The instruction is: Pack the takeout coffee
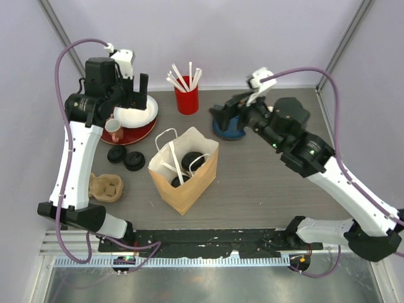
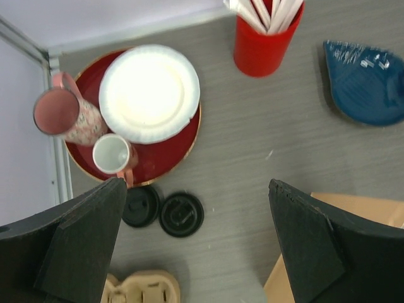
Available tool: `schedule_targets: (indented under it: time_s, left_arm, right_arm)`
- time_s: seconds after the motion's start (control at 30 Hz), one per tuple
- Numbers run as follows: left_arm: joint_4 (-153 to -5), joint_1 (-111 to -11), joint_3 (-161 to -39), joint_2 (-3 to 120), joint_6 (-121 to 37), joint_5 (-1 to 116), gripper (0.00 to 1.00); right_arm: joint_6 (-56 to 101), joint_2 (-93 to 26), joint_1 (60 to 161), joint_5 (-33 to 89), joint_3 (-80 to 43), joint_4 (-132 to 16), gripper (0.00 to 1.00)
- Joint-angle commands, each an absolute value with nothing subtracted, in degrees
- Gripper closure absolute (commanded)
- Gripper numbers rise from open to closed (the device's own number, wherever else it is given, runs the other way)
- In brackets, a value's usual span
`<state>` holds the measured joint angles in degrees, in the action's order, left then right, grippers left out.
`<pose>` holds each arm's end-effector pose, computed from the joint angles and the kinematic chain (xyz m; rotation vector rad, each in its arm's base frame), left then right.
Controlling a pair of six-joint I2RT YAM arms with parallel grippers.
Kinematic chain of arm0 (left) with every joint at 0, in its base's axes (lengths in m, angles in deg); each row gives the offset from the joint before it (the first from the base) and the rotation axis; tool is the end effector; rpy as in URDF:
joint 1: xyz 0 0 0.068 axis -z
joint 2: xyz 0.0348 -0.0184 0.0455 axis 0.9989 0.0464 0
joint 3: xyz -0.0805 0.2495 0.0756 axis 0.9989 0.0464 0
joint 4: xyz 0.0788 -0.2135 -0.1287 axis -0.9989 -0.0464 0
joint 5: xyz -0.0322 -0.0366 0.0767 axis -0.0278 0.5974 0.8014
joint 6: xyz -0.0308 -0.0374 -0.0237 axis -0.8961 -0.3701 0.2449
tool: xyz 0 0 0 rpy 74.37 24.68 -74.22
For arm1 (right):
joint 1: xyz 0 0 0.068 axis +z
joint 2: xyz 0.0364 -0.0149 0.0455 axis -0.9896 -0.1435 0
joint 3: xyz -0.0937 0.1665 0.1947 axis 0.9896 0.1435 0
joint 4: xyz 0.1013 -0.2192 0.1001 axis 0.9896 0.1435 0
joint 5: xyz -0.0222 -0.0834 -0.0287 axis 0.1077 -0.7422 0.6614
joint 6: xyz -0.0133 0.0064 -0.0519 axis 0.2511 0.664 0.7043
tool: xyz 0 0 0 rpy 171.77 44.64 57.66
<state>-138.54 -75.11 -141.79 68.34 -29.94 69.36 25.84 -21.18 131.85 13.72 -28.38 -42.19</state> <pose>0.2726 -0.0568 0.4958 0.1877 2.0568 -0.0648 0.1639 0.1897 0.4893 -0.5443 1.4983 0.6511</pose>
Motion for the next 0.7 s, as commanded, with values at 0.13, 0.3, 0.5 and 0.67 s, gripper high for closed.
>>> schedule_targets:
  time_s: [0.13, 0.3, 0.5, 0.67]
  left_arm:
    - [-138.6, -76.3, -127.4, 57.1, -33.1, 72.6, 0.00]
    - [-139.1, -76.3, -114.3, 43.1, -33.3, 73.9, 0.00]
    - [-139.5, -78.3, -100.8, 27.6, -25.8, 77.5, 0.00]
    - [-137.4, -78.3, -90.2, 16.5, -21.4, 72.8, 0.00]
  right_arm:
    - [23.8, -8.6, 113.7, -7.2, -10.5, -40.9, 0.09]
    - [17.3, -0.7, 110.3, -8.2, 6.1, -45.2, 0.09]
    - [13.9, 4.2, 109.9, -10.8, 19.0, -49.3, 0.09]
    - [13.4, 6.7, 109.9, -11.0, 27.8, -54.2, 0.10]
